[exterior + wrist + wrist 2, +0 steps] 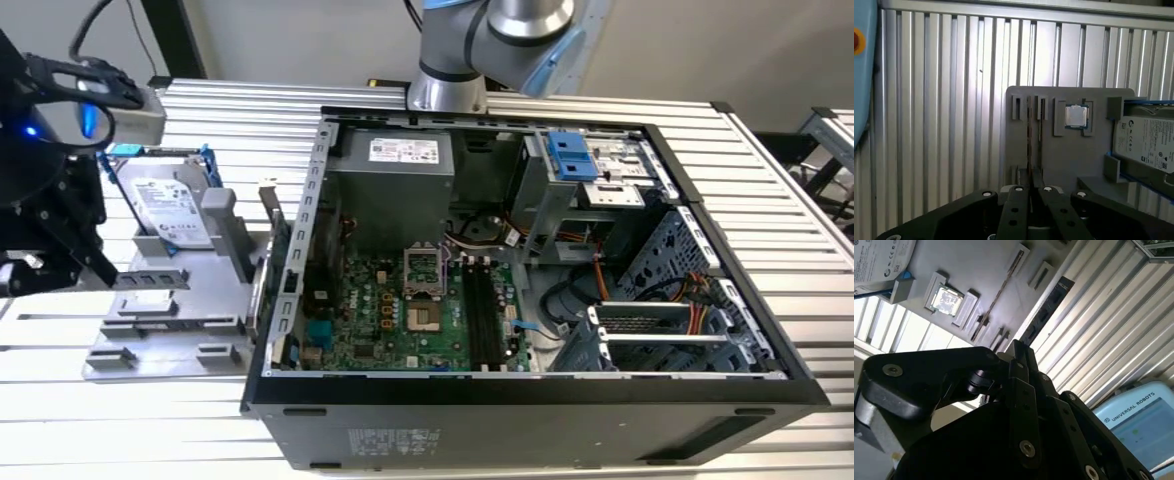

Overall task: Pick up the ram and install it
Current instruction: 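Pick up the ram and move it above insertion slot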

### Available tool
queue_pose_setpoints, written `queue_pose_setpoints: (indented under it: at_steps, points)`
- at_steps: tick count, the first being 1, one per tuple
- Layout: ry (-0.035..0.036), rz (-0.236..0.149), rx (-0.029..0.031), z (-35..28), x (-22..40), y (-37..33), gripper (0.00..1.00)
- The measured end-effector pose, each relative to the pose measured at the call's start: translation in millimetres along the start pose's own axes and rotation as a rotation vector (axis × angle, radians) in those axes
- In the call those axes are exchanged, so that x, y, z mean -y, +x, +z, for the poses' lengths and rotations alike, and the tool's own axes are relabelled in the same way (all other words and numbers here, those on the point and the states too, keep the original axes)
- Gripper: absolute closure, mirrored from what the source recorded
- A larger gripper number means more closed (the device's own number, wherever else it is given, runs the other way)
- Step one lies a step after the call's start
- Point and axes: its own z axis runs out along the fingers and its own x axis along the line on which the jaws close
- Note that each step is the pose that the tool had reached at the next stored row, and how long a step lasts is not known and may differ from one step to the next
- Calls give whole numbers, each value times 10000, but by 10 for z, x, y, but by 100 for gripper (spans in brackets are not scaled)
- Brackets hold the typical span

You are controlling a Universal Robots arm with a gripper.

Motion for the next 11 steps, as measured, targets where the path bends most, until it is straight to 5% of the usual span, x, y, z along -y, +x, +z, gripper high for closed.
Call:
queue_pose_setpoints:
  at_steps: [11]
  points:
    - [0,1,1,-474,-5,-33,100]
